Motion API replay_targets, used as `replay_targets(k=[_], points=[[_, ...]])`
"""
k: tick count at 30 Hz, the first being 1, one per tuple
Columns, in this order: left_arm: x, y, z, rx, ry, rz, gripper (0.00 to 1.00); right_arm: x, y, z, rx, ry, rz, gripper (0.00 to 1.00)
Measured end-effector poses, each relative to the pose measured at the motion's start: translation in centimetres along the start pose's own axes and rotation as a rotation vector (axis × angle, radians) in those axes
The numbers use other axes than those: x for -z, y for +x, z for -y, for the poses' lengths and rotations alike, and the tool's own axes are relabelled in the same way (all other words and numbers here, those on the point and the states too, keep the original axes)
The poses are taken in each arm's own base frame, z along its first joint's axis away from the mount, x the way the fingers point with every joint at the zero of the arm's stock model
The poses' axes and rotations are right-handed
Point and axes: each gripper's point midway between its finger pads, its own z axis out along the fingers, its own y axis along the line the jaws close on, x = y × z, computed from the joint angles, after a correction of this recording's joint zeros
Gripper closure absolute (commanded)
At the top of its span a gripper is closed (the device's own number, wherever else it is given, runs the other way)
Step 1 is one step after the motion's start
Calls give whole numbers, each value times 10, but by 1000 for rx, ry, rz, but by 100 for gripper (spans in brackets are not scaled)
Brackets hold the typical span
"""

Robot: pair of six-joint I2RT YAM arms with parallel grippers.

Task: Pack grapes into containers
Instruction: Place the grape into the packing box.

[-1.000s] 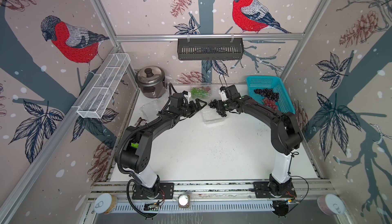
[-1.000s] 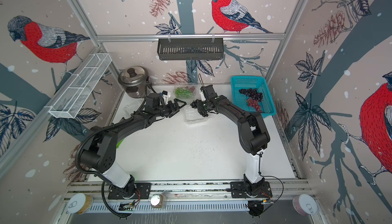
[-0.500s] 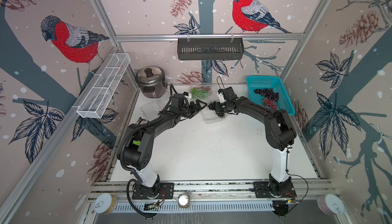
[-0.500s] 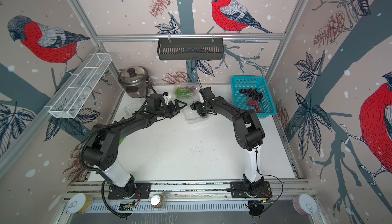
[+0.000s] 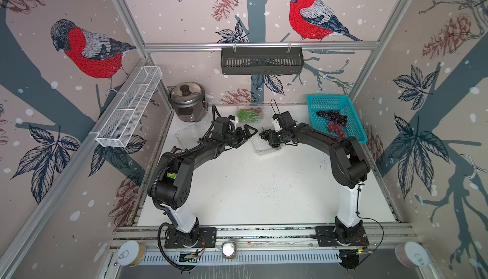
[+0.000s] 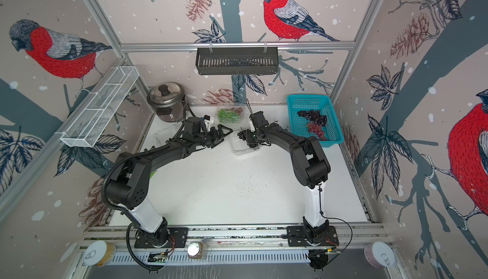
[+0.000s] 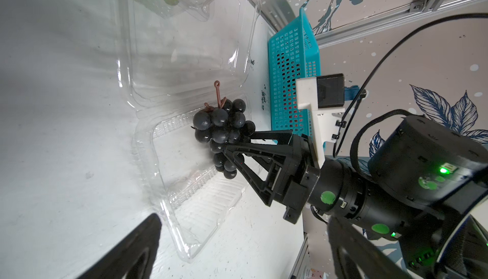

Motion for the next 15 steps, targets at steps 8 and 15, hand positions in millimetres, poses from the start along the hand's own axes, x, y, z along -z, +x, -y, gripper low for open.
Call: replay_targets(k=[8, 15], points=[[-3, 0, -5, -1, -12, -7, 3, 12, -9, 2, 21, 20, 34, 45], [-5, 1, -10, 9, -24, -15, 3, 22, -15, 3, 20, 26, 56, 42]])
